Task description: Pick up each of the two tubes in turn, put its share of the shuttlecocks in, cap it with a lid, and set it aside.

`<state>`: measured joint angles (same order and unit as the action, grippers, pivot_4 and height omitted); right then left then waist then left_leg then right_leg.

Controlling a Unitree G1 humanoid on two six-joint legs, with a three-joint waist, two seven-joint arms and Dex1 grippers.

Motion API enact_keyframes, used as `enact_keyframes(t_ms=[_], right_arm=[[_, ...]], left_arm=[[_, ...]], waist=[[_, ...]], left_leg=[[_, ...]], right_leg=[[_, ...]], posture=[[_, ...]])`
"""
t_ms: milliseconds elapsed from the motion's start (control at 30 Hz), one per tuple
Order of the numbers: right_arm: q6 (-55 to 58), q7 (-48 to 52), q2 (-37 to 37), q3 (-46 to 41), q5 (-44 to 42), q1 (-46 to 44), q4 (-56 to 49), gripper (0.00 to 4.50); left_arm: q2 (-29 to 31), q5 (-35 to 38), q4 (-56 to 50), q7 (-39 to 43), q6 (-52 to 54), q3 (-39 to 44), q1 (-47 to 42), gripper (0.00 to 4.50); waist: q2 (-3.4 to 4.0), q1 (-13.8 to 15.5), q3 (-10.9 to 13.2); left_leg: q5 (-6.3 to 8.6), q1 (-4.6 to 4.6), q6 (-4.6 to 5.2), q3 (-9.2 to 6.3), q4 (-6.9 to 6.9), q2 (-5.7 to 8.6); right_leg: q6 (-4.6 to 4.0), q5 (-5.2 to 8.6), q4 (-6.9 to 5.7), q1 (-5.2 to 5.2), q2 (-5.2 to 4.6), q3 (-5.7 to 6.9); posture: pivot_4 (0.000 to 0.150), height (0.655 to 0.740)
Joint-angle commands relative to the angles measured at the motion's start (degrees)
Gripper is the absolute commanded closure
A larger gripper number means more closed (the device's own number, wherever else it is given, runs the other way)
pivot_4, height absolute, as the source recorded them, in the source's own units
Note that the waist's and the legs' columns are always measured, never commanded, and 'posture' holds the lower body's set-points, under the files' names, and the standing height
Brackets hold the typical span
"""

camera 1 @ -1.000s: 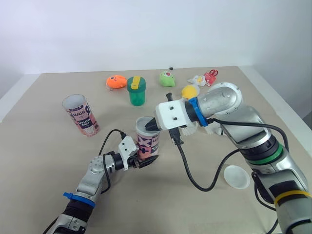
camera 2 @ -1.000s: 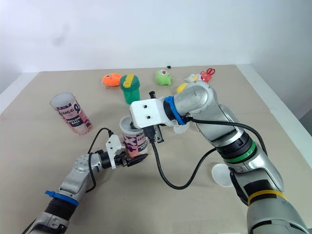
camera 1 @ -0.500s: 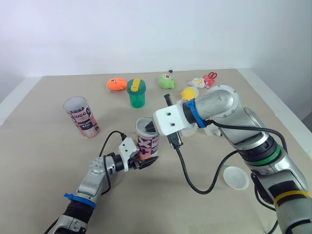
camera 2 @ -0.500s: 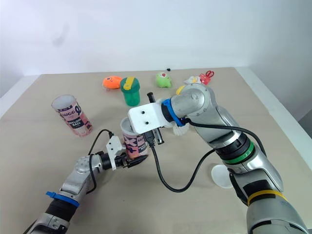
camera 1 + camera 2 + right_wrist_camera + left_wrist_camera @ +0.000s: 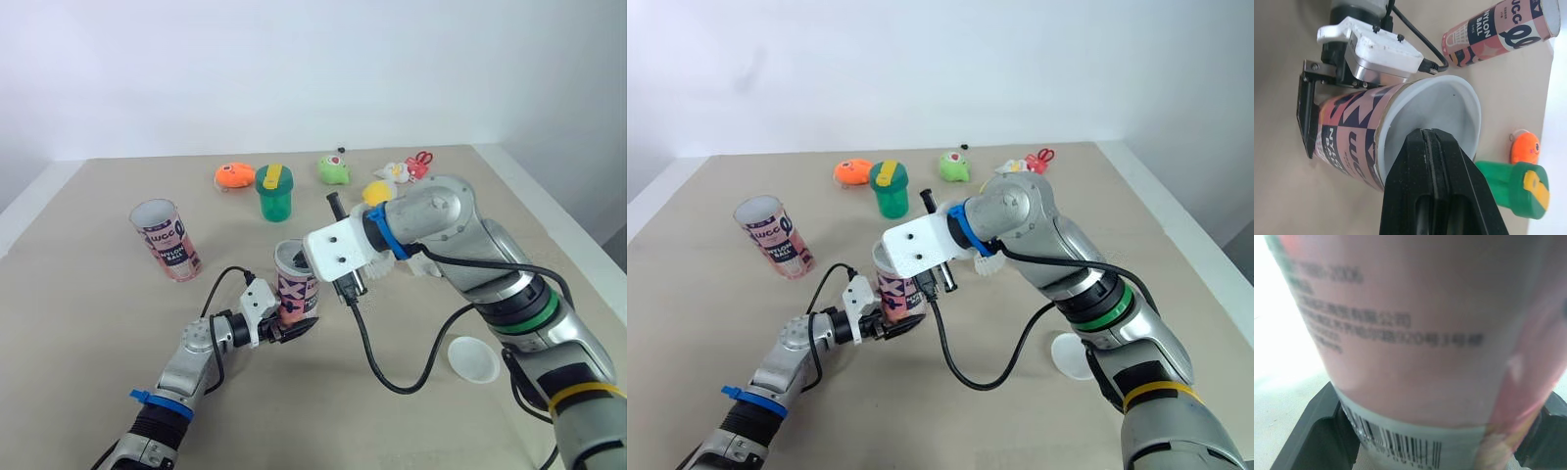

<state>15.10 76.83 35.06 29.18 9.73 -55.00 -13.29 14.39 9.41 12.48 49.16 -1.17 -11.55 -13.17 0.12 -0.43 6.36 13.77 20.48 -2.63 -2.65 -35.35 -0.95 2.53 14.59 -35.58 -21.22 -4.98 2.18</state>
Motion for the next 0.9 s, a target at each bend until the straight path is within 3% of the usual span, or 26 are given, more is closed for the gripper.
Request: enact_keyframes(t_ms=[33,267,600,900], right_arm=[[1.73,7.43,0.88,12.83,4.06,7.08,5.98,4.45],[2.06,8.35,1.12,12.84,3.93,8.08,4.64,4.45],[10.43,6.93,-5.34,1.48,-10.2,4.59,6.57,4.45],[10.85,5.1,-7.71,-0.67,-13.21,3.28,7.59,4.45]], left_arm=[[0.28,-0.99,4.0,-0.76,2.46,-0.68,1.89,1.06],[0.15,-1.04,4.23,-0.85,2.32,-0.69,1.67,1.06],[0.13,-1.19,4.64,-0.29,1.95,-0.76,1.3,1.06],[0.49,-1.41,4.63,0.76,1.77,-1.11,0.94,1.06]], waist=[[-0.02,0.0,-0.02],[-0.04,0.0,-0.16],[0.09,-0.02,-0.12],[0.3,0.01,0.22]], left_leg=[[0.0,-0.02,0.0,0.0,0.0,0.0],[0.08,-0.16,0.0,0.0,0.02,0.08],[0.15,-0.18,0.01,-0.06,0.08,0.07],[0.19,-0.05,0.06,-0.11,0.13,0.2]], right_leg=[[0.01,0.01,0.0,0.0,-0.02,0.01],[0.3,0.22,0.0,0.01,-0.29,0.12],[0.31,0.23,0.02,-0.02,-0.37,0.12],[0.32,0.23,0.01,-0.08,-0.28,0.26]], posture=[[0.15,0.74],[0.15,0.74],[0.15,0.74],[0.15,0.74]])
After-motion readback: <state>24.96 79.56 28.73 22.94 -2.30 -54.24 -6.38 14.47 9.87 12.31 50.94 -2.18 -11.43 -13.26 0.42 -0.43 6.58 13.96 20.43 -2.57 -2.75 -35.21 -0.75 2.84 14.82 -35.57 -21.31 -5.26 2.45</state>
